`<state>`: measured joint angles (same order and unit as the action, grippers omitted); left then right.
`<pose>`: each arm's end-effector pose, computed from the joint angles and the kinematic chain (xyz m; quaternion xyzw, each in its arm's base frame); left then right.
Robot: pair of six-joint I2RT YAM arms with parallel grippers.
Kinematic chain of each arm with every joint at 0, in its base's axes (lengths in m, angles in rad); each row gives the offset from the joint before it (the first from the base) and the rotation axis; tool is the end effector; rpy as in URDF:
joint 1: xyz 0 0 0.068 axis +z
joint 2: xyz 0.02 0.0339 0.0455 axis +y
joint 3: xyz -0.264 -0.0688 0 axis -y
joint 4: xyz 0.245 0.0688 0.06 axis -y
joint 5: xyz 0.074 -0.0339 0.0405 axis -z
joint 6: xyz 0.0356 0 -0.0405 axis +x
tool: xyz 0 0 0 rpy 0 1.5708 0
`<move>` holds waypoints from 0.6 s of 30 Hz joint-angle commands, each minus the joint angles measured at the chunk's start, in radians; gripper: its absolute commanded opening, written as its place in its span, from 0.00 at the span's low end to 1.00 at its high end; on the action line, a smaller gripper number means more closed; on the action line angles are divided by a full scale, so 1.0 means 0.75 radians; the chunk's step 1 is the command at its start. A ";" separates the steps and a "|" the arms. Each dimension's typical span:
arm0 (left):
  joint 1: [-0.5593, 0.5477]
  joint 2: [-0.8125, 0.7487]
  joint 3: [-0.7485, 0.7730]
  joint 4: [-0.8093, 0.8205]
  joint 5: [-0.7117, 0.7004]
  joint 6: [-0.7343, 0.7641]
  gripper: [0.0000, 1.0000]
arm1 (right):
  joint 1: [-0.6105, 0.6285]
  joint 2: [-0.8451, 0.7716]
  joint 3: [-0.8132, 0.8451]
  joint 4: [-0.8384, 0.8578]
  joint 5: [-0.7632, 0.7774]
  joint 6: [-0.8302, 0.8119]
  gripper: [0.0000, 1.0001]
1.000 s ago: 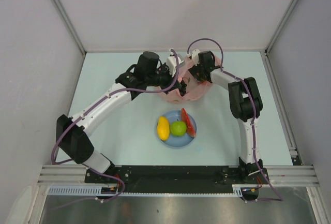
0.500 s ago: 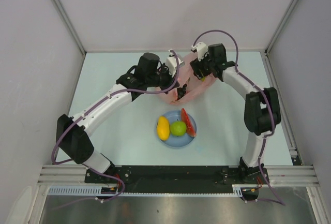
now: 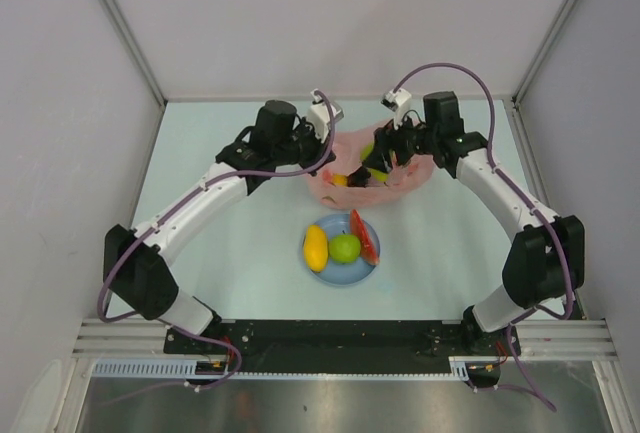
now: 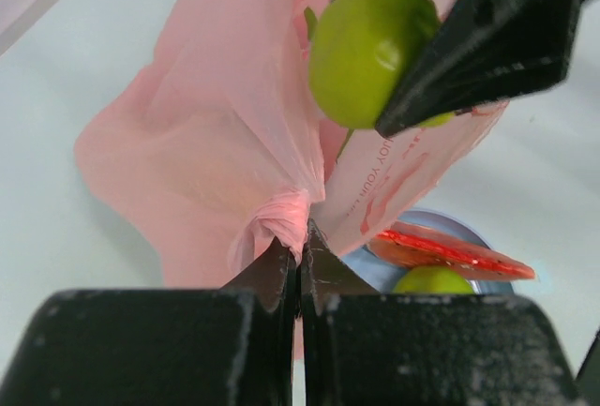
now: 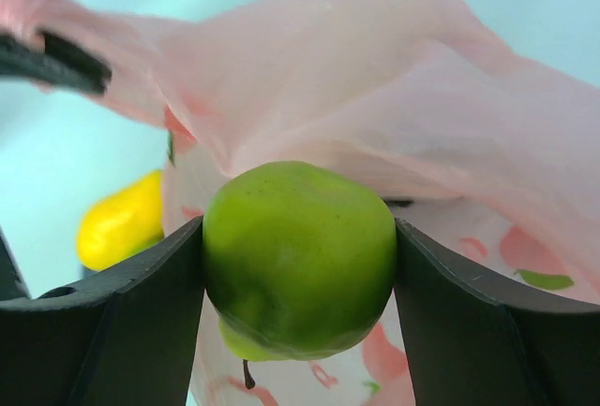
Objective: Take the fake fruits out of the plastic bag
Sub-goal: Take out the fake fruit from the plastic bag, then place the fake fruit on the plate.
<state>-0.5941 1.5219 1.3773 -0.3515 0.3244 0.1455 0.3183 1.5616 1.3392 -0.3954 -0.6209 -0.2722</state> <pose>0.2861 -0.2070 0.3500 0.3835 0.7606 -0.2476 0.4616 0.3294 0.1304 0.3223 -0.3803 0.7687 0.2815 0.4304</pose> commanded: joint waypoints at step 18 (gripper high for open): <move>0.015 -0.211 -0.086 0.062 0.032 -0.032 0.00 | 0.524 -0.384 -0.057 -0.338 0.081 -0.420 0.50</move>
<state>-0.5900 1.4464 1.3334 -0.3420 0.3347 0.1211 0.5400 1.4063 1.4101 -0.3931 -0.6098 -0.2909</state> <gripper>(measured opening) 0.009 0.743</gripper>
